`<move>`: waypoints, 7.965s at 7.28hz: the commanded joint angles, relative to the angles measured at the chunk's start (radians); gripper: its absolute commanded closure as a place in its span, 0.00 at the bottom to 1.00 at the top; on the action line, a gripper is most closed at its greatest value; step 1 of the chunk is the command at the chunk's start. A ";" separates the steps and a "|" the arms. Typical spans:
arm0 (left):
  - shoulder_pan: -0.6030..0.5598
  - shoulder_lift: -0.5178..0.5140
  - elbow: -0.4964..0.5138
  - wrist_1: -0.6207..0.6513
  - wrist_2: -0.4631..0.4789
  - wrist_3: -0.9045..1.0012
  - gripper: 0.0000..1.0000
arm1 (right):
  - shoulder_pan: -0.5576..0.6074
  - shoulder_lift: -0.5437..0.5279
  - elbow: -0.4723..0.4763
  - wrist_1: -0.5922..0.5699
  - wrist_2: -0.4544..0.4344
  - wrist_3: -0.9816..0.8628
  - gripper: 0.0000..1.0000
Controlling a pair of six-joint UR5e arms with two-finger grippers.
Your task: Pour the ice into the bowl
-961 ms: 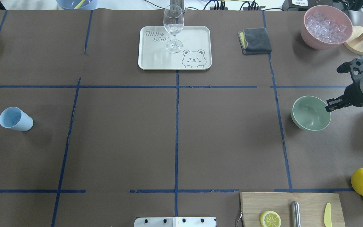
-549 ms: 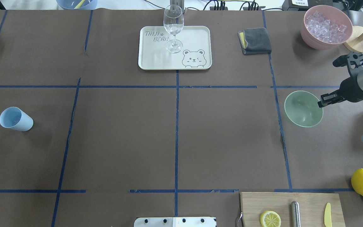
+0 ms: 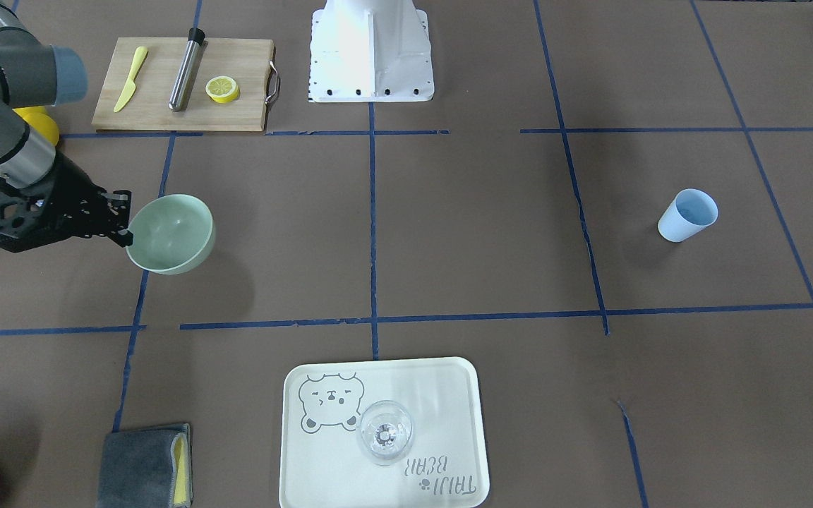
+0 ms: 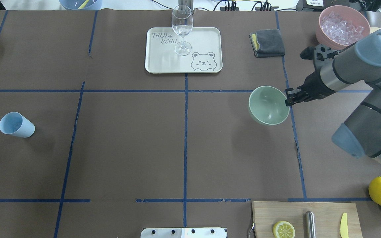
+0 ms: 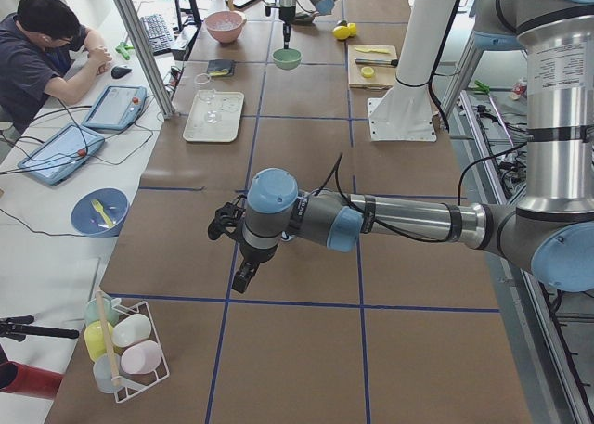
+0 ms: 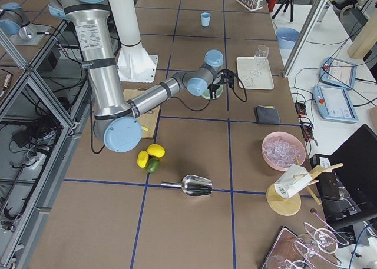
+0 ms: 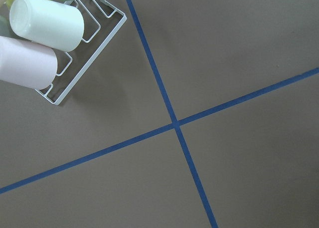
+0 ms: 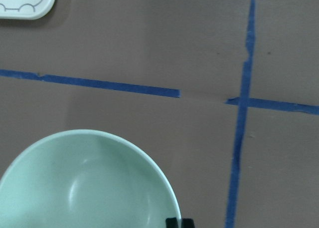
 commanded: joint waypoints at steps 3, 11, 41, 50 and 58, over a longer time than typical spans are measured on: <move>-0.002 0.006 -0.002 0.000 -0.003 0.002 0.00 | -0.249 0.334 -0.096 -0.217 -0.232 0.298 1.00; -0.002 0.010 0.003 0.000 -0.004 0.002 0.00 | -0.303 0.398 -0.195 -0.204 -0.304 0.307 0.00; 1.245 0.187 0.139 -1.213 1.613 -1.308 0.00 | 0.665 -0.322 -0.089 -0.330 0.107 -0.971 0.00; 1.368 0.052 0.365 -1.224 1.798 -1.330 0.00 | 0.665 -0.320 -0.090 -0.330 0.105 -0.970 0.00; 1.382 0.021 0.425 -1.226 1.820 -1.365 0.00 | 0.665 -0.314 -0.092 -0.330 0.102 -0.970 0.00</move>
